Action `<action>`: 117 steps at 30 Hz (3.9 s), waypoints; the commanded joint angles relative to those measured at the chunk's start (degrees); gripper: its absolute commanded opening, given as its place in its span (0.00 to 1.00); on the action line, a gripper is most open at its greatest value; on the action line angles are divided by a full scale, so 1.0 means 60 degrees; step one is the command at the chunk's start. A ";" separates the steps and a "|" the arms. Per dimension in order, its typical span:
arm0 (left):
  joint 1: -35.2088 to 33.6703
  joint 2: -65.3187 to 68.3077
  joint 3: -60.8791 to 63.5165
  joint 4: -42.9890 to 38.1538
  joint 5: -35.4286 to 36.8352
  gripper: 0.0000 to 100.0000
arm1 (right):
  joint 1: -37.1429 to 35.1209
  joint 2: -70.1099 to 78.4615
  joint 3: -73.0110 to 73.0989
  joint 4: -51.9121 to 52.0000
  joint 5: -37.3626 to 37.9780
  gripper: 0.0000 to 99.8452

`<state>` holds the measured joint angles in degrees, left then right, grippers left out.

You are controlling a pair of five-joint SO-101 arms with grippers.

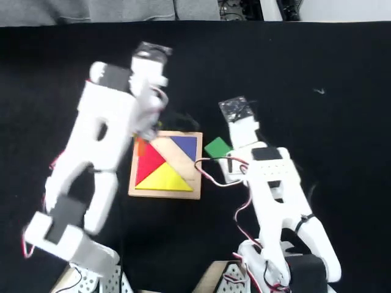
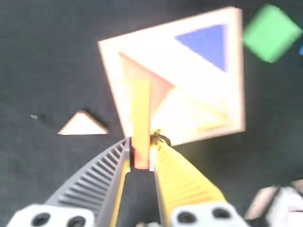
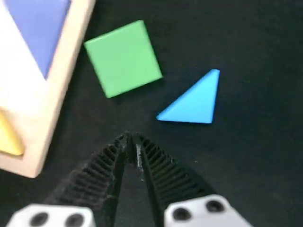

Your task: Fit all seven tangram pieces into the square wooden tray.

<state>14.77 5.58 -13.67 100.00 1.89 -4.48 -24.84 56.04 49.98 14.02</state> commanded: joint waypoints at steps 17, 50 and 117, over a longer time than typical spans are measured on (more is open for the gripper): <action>0.3626 -0.0601 0.4330 -0.5480 0.4059 0.03 | 0.0469 -0.0256 -0.0022 -0.0747 -0.0015 0.01; 0.3158 0.0586 0.4784 -0.6462 0.4366 0.03 | 0.0469 -0.0242 -0.0007 -0.0762 0.0000 0.01; -0.1341 -0.2256 0.3700 -0.4410 0.2696 0.15 | -0.0630 -0.0315 -0.1194 0.0777 0.1026 0.02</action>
<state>15.47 2.07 12.88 69.85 23.87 -5.10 -24.84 54.99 50.33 18.33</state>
